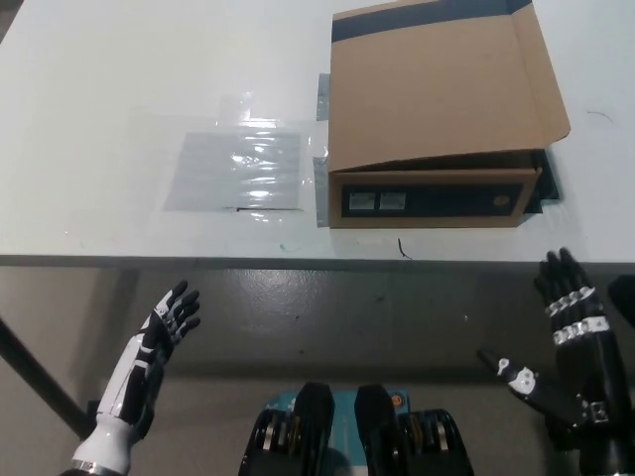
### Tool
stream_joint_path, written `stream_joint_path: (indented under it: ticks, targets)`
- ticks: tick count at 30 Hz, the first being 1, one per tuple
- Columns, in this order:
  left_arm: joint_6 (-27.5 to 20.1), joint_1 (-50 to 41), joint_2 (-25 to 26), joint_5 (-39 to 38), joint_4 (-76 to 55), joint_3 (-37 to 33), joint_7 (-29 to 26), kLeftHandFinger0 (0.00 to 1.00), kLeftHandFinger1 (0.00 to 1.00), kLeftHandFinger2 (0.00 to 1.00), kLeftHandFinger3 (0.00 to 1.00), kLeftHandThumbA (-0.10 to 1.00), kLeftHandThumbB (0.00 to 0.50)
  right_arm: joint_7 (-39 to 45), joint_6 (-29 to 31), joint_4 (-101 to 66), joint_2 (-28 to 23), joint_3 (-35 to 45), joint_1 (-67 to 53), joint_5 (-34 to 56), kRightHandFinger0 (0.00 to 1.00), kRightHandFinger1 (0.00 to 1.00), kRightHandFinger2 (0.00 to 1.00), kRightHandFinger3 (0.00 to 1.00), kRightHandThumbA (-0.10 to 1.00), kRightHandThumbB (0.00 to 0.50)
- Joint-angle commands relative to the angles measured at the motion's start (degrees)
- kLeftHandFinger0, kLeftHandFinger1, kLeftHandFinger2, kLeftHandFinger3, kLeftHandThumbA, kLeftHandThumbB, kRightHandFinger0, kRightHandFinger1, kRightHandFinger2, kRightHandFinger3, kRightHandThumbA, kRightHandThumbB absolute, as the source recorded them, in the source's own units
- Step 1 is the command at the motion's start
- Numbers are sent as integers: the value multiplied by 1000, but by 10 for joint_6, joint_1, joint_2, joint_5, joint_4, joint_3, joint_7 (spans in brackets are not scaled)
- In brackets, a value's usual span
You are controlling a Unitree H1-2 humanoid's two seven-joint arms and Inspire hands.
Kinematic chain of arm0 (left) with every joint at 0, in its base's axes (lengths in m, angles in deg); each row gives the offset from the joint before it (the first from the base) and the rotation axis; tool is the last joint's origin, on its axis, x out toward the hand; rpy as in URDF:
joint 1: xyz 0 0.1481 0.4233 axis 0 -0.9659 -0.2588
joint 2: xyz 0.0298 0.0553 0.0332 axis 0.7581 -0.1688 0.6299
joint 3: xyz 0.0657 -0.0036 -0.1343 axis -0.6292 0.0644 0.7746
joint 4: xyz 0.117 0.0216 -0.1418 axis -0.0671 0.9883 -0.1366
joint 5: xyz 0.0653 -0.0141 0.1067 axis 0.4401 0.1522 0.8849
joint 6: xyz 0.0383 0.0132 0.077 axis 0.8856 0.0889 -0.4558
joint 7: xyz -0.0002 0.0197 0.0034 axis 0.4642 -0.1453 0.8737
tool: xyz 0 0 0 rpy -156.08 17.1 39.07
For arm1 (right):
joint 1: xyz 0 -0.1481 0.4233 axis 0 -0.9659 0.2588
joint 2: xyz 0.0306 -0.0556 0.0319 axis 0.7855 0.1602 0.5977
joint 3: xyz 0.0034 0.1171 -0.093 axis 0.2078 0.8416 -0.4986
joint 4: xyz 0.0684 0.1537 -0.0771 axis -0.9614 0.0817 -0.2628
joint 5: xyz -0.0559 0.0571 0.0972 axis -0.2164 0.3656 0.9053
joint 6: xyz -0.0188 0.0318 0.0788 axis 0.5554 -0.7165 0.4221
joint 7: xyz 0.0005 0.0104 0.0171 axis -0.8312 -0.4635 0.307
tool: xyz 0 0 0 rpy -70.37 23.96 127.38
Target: A small storage box is placed at the center of the table and the robot uses its right hand to slide under its lid and push it upwards to open it
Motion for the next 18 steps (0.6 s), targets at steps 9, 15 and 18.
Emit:
stream_joint_path:
  ticks: [9,15,18]
  targets:
    - [-18,5,7,1,-24,-4,13,1000,1000,1000,1000,1000,312,-22,9,-32,-28,52,82,11,1000,1000,1000,1000,1000,317]
    - [-21,3,7,9,-21,-5,13,1000,1000,1000,1000,1000,319,-20,-25,-33,-34,80,128,91,1000,1000,1000,1000,1000,244]
    - [-21,2,8,8,-20,-5,14,1000,1000,1000,1000,1000,313,-15,-42,-32,-36,89,143,128,1000,1000,1000,1000,1000,230]
